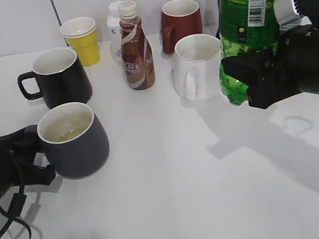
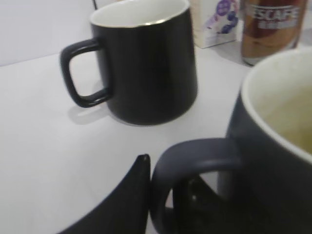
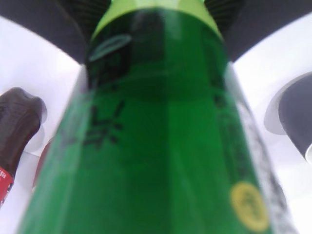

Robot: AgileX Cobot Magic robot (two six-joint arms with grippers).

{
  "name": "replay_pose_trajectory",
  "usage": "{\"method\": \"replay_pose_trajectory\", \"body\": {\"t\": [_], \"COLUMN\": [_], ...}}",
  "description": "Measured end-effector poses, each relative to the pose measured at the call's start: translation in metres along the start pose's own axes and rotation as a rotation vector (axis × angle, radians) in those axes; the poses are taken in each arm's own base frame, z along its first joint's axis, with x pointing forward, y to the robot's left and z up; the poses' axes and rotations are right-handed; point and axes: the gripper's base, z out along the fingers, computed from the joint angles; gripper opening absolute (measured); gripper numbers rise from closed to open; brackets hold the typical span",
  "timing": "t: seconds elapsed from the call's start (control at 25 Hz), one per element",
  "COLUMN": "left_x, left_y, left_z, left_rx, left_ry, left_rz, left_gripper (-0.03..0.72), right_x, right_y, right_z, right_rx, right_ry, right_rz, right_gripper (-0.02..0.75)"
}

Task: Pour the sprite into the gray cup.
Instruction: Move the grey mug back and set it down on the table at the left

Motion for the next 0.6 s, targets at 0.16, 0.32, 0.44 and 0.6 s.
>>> {"method": "replay_pose_trajectory", "body": {"t": [0.16, 0.32, 0.44, 0.6], "left_x": [0.004, 0.007, 0.006, -0.002], "left_y": [-0.002, -0.002, -0.002, -0.001], "left_z": [-0.005, -0.010, -0.011, -0.016], "left_rx": [0.023, 0.026, 0.027, 0.027], "left_ry": [0.014, 0.028, 0.024, -0.010], "left_rz": [0.008, 0.009, 0.010, 0.008], "left_gripper": [0.161, 0.192, 0.207, 0.232], "right_x": [0.000, 0.000, 0.000, 0.000], "right_y": [0.000, 0.000, 0.000, -0.001], "right_z": [0.000, 0.000, 0.000, 0.000], "right_rx": [0.000, 0.000, 0.000, 0.007], "right_ry": [0.000, 0.000, 0.000, -0.002], "right_rz": [0.000, 0.000, 0.000, 0.014], "right_gripper": [0.338, 0.338, 0.338, 0.338]}}
